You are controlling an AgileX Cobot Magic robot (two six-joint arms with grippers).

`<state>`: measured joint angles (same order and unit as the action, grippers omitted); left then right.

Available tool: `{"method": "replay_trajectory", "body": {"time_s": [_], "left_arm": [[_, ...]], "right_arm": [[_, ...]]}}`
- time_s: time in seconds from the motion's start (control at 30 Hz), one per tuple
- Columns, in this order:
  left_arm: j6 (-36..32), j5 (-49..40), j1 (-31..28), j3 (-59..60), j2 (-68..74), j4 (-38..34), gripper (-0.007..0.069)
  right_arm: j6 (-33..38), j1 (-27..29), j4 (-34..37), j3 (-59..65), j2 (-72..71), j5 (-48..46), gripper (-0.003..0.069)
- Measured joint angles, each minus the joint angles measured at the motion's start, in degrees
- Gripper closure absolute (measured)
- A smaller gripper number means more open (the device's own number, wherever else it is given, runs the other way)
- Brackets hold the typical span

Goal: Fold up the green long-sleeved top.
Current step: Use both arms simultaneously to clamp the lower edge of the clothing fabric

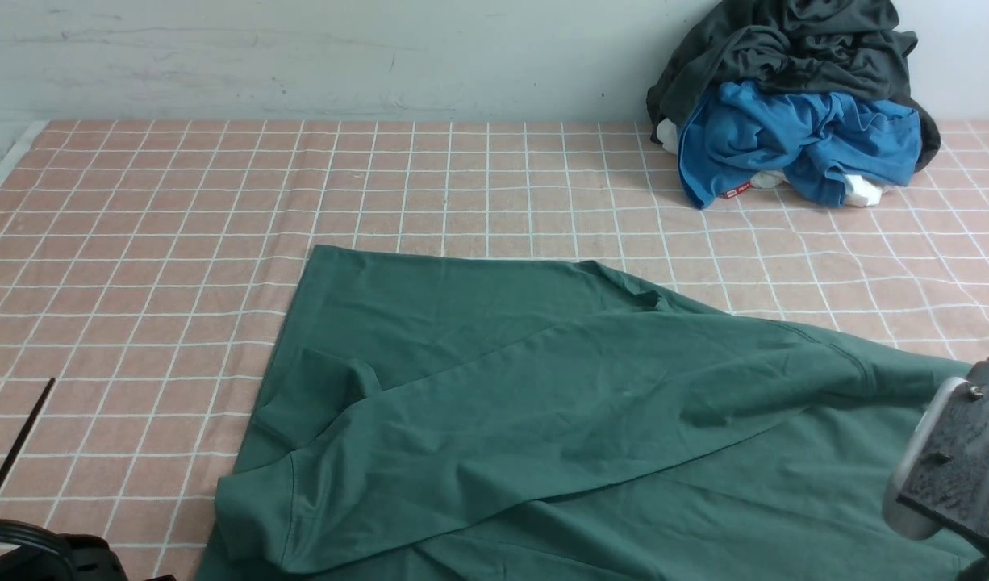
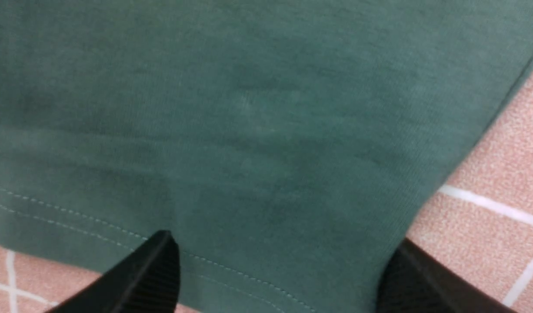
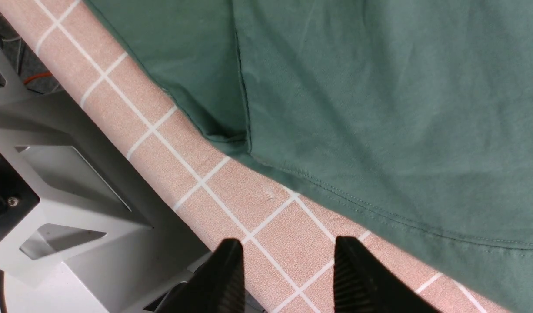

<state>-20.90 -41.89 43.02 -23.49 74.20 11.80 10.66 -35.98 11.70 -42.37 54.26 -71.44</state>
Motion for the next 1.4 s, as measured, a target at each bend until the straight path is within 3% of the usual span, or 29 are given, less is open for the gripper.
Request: {"method": "replay_trajectory", "body": {"time_s": [0.2, 0.33, 0.4, 0.8, 1.03, 1.27, 1.4], "left_arm": [[0.07, 0.45, 0.00, 0.00, 0.00, 0.57, 0.0085], [1.81, 2.23, 0.00, 0.02, 0.00, 2.76, 0.0151], [4.28, 3.15, 0.00, 0.02, 0.00, 3.67, 0.0251], [5.98, 4.03, 0.00, 0.02, 0.00, 3.72, 0.0585], [5.81, -3.40, 0.00, -3.84, 0.00, 3.69, 0.0617], [5.95, -6.96, 0.00, -6.36, 0.00, 1.79, 0.0615], [5.95, -7.39, 0.00, -6.41, 0.00, -0.51, 0.0615]], "right_arm": [[0.00, 0.00, 0.00, 0.13, 0.00, 0.00, 0.0386], [0.00, 0.00, 0.00, 0.24, 0.00, 0.03, 0.0386], [0.00, 0.00, 0.00, 0.24, 0.00, 0.03, 0.0386], [0.00, 0.00, -0.47, 0.24, 0.00, 0.03, 0.0386], [3.27, 0.00, -2.79, 0.24, 0.00, 0.03, 0.0377], [16.96, 0.00, -3.25, 1.80, 0.06, 4.12, 0.0186], [22.91, 0.00, -6.97, 6.79, 1.35, 8.60, 0.0084]]}}
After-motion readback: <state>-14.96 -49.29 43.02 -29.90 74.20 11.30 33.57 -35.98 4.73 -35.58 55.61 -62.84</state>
